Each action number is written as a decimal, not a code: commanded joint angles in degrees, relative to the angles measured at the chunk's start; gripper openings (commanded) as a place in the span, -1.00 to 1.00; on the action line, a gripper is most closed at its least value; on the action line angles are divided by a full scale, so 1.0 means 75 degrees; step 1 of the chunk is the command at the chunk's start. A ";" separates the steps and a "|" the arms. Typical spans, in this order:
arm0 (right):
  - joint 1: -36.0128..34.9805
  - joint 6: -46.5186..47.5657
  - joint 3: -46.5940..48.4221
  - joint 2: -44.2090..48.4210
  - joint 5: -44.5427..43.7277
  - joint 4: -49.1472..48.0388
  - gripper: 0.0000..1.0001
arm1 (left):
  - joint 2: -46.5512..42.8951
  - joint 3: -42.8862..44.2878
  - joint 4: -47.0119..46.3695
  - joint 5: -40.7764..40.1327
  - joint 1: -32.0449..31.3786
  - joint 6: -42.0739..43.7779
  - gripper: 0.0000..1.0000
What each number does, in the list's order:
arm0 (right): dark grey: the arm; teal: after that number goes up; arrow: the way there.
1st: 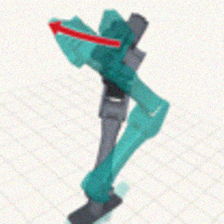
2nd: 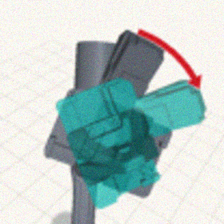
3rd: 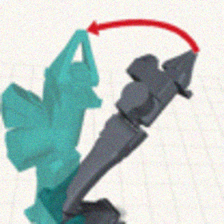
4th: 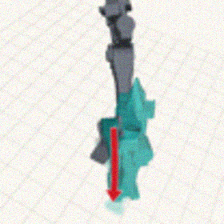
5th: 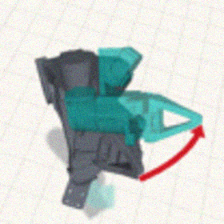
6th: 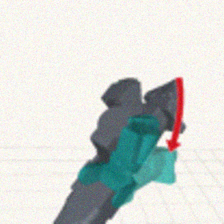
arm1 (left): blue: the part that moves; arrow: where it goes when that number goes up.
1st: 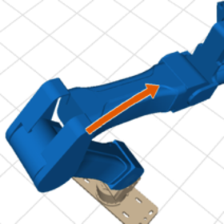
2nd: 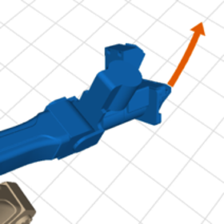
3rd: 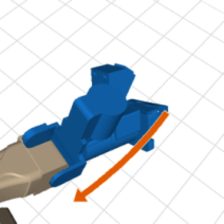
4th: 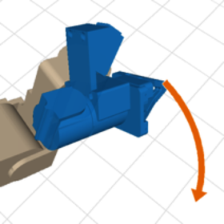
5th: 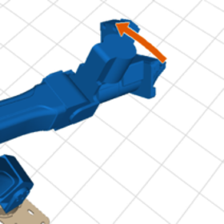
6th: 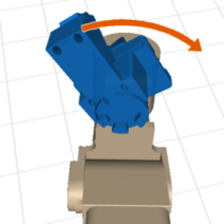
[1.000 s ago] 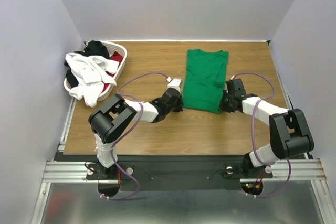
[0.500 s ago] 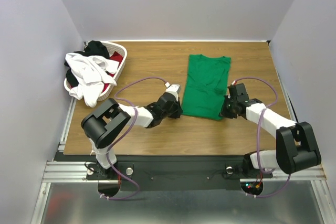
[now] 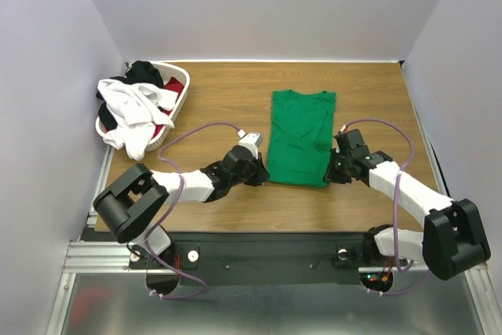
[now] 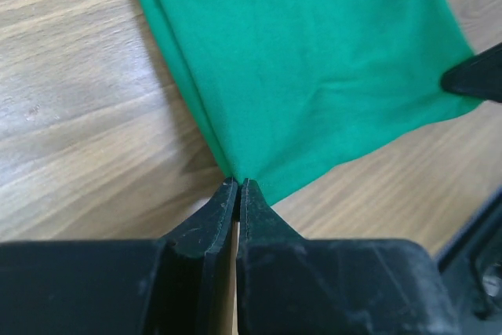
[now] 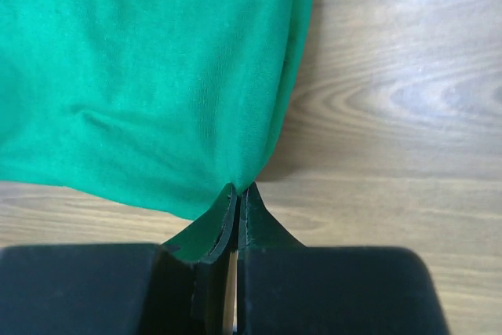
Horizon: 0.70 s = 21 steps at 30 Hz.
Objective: Fold and stack the t-shirts
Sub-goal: Fold the tshirt
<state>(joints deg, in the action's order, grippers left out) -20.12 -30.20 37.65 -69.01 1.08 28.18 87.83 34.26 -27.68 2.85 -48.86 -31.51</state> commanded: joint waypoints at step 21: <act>-0.1243 -0.0756 0.2022 0.1538 -0.1210 0.2020 -0.99 | -0.3695 -0.0221 0.0796 -0.0180 -0.0141 -0.0710 -1.00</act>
<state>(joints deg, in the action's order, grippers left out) -28.99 -35.81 49.23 -58.37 -3.77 41.82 62.28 30.61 -21.06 3.66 -49.56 -36.71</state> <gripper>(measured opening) 0.030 0.123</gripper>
